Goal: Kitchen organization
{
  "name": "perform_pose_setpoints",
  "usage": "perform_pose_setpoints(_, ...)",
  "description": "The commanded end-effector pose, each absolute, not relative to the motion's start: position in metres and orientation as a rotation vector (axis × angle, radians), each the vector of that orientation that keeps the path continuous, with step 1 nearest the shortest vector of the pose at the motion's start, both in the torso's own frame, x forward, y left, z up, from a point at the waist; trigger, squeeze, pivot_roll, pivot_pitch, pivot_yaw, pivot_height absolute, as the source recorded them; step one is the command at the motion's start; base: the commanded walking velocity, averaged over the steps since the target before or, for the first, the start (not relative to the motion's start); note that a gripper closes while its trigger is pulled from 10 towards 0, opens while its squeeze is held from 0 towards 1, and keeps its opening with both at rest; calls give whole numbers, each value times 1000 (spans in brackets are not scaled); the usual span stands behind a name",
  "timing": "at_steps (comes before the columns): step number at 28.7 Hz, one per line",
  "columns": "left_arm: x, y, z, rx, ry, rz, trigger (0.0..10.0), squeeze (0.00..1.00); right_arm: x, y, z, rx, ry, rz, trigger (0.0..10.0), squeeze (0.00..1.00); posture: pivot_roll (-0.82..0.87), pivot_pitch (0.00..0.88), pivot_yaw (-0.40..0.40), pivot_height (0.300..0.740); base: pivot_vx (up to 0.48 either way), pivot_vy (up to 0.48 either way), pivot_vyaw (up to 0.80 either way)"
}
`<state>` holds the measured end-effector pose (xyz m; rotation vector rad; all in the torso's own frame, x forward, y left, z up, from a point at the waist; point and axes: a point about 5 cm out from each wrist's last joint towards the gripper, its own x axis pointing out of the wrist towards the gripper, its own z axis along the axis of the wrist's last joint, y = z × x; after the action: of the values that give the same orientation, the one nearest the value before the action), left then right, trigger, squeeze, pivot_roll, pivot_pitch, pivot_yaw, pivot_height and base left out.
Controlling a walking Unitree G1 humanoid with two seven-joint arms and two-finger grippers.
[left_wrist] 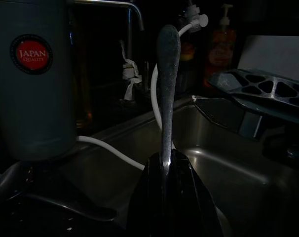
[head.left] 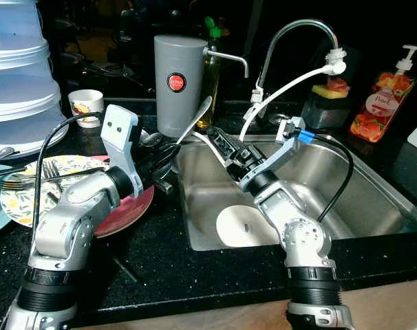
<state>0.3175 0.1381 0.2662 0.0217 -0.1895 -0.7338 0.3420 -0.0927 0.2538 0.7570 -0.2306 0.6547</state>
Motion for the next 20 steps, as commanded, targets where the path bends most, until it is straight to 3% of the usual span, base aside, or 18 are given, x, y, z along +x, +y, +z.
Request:
perform_pose_setpoints(1, 314, 130, 266, 17, -192, -777, 0, 0, 339, -92, 261, 757, -253, 681, 10000, 0, 59, 26, -60, 740, 0, 0, 0)
perform_pose_setpoints(7, 306, 119, 261, 14, -164, -887, 0, 0, 337, -86, 259, 702, -235, 707, 10000, 0, 59, 25, -57, 740, 0, 0, 0)
perform_pose_setpoints(16, 306, 118, 260, 19, -156, -897, 0, 0, 338, -85, 256, 679, -217, 707, 10000, 0, 59, 23, -56, 740, 0, 0, 0)
perform_pose_setpoints(17, 306, 119, 260, 20, -157, -895, 0, 0, 337, -85, 256, 687, -217, 707, 0, 0, 59, 23, -56, 740, 0, 0, 0)
perform_pose_setpoints(20, 307, 120, 261, 21, -162, -888, 0, 0, 337, -85, 257, 698, -218, 711, 0, 0, 58, 24, -55, 740, 0, 0, 0)
